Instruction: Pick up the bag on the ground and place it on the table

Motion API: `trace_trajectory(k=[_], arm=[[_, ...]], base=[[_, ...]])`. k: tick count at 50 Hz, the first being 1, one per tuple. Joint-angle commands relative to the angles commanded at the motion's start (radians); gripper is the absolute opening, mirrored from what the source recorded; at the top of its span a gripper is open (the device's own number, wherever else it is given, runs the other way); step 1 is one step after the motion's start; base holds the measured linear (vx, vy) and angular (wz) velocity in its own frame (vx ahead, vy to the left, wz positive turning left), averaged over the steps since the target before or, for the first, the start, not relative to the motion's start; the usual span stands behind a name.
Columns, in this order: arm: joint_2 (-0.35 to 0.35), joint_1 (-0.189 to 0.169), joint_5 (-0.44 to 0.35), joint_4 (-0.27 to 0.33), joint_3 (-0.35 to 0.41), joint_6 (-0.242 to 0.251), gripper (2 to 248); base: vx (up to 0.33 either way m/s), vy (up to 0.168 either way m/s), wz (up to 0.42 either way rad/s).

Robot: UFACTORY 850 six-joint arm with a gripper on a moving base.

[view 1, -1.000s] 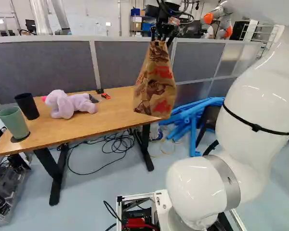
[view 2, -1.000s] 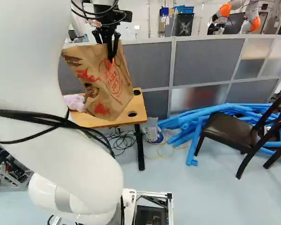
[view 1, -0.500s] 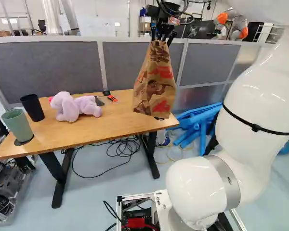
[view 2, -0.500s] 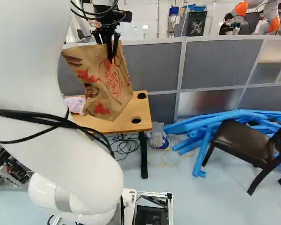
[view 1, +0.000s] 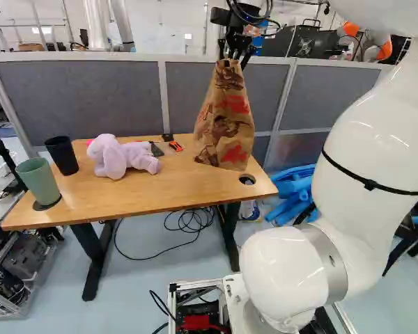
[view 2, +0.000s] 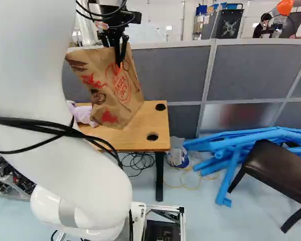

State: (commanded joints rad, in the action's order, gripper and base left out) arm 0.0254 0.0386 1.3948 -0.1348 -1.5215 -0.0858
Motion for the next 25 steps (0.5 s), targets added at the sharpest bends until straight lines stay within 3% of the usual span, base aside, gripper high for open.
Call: trace_trajectory(k=[25], arm=[[0.0,0.0,0.0,0.0,0.0,0.0,21]], base=[[0.04,0.002,0.01]])
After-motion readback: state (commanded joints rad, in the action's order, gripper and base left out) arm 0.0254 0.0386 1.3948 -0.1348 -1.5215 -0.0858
